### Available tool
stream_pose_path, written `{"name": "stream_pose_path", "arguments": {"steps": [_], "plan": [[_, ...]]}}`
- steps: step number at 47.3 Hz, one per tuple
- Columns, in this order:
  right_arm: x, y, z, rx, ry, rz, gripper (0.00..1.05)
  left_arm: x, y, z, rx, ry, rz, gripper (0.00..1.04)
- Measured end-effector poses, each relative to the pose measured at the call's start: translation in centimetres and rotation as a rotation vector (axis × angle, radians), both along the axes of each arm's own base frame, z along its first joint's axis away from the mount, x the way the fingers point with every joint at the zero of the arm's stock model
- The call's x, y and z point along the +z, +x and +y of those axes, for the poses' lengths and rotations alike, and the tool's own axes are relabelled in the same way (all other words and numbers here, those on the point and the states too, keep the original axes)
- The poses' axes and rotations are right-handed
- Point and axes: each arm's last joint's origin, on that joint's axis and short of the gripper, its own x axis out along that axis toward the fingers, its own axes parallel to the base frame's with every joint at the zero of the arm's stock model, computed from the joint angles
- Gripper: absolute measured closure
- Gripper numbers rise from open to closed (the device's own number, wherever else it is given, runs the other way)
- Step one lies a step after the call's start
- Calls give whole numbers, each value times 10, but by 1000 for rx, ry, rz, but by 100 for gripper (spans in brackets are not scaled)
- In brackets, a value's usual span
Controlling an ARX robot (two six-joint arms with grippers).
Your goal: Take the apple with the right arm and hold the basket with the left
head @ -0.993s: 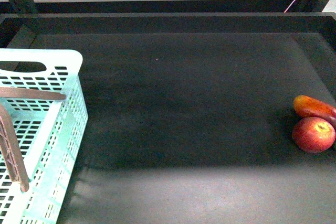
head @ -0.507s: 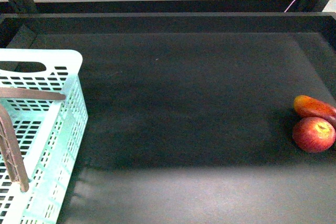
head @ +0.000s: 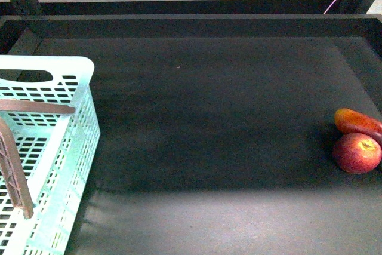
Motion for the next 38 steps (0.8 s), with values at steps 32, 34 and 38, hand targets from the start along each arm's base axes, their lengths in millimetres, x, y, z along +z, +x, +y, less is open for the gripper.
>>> {"name": "stream_pose_path", "arguments": {"steps": [32, 34, 38], "plan": [[0, 0, 0, 0, 0, 0, 9, -9, 29, -7, -23, -45, 25, 61], [0, 0, 0, 0, 0, 0, 9, -10, 29, -6, -18, -45, 33, 68], [0, 0, 0, 0, 0, 0, 9, -11, 28, -6, -14, -48, 51, 86]]}}
